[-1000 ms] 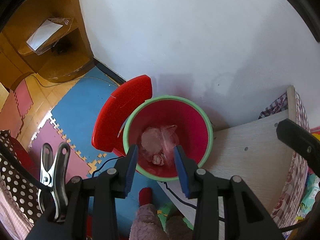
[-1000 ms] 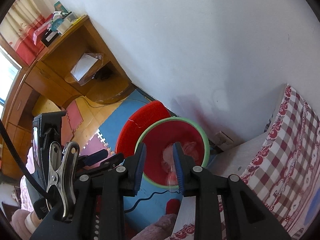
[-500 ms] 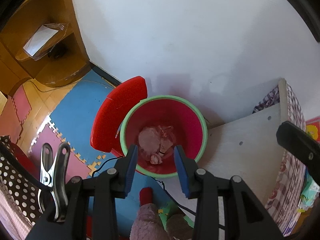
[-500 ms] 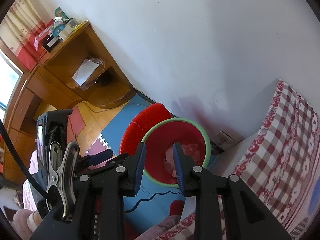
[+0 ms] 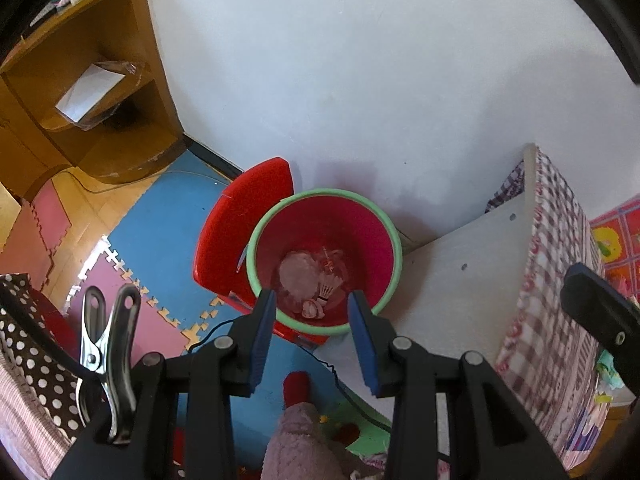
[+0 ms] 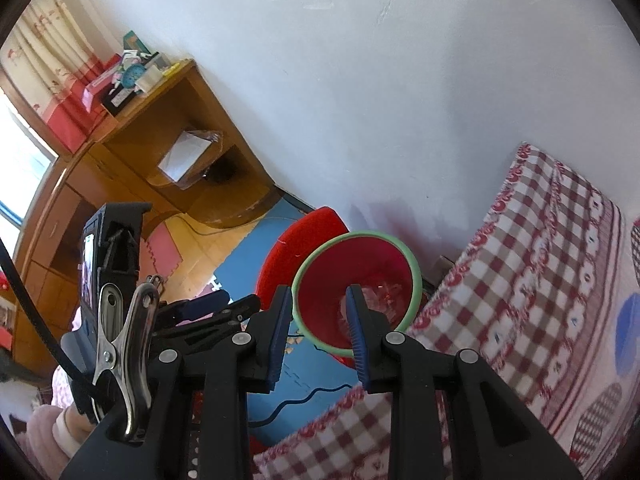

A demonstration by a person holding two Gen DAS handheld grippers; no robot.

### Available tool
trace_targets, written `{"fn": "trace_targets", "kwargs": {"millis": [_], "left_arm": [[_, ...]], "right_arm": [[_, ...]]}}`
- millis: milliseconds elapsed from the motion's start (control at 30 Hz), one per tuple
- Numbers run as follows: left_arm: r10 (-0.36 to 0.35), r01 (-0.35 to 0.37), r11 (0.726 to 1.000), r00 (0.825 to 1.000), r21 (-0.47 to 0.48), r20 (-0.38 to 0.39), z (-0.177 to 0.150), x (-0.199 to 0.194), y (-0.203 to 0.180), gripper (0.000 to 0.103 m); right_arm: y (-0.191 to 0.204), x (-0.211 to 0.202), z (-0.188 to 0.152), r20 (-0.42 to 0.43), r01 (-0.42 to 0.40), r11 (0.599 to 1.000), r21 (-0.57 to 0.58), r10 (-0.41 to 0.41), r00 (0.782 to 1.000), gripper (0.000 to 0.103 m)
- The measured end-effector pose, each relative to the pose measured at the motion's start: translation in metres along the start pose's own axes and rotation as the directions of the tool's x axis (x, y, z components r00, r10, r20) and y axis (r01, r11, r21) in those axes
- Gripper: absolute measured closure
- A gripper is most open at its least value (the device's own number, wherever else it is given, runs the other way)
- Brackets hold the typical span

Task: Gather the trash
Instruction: 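Move both tools from the bucket back over the trash on the bed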

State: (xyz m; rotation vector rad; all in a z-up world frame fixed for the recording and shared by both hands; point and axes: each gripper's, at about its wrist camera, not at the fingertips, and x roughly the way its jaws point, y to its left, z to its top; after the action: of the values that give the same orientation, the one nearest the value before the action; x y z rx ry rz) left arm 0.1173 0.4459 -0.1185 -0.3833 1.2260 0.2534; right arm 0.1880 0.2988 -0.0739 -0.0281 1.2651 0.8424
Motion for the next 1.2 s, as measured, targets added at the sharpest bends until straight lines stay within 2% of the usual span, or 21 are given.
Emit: {"fn": "trace_targets", "kwargs": {"millis": [400,800,1200], "left_arm": [[0.025,-0.025,1.0,0.998,0.005,0.059,-0.039,-0.066,-0.015,0.064],[0.061,-0.066,0.997,0.99,0.034,0.125,-0.083,-0.132,-0.037,0.064],[0.025,-0.039,0.995,0.989,0.095,0.146,-0.131,-0.164,-0.09,0.064]], "right_arm": [[-0.004,-0.068,-0.048,0.068,-0.061,0.998,-0.004,0.061,0.996,0.074],[0.009,-0.13,-0.089,0.133,-0.133,0.99,-0.038,0.137,0.982,0.074],[-0.015,-0.178,-0.133,0.176,-0.133,0.991,-0.031,0.136,0.975,0.074]]}}
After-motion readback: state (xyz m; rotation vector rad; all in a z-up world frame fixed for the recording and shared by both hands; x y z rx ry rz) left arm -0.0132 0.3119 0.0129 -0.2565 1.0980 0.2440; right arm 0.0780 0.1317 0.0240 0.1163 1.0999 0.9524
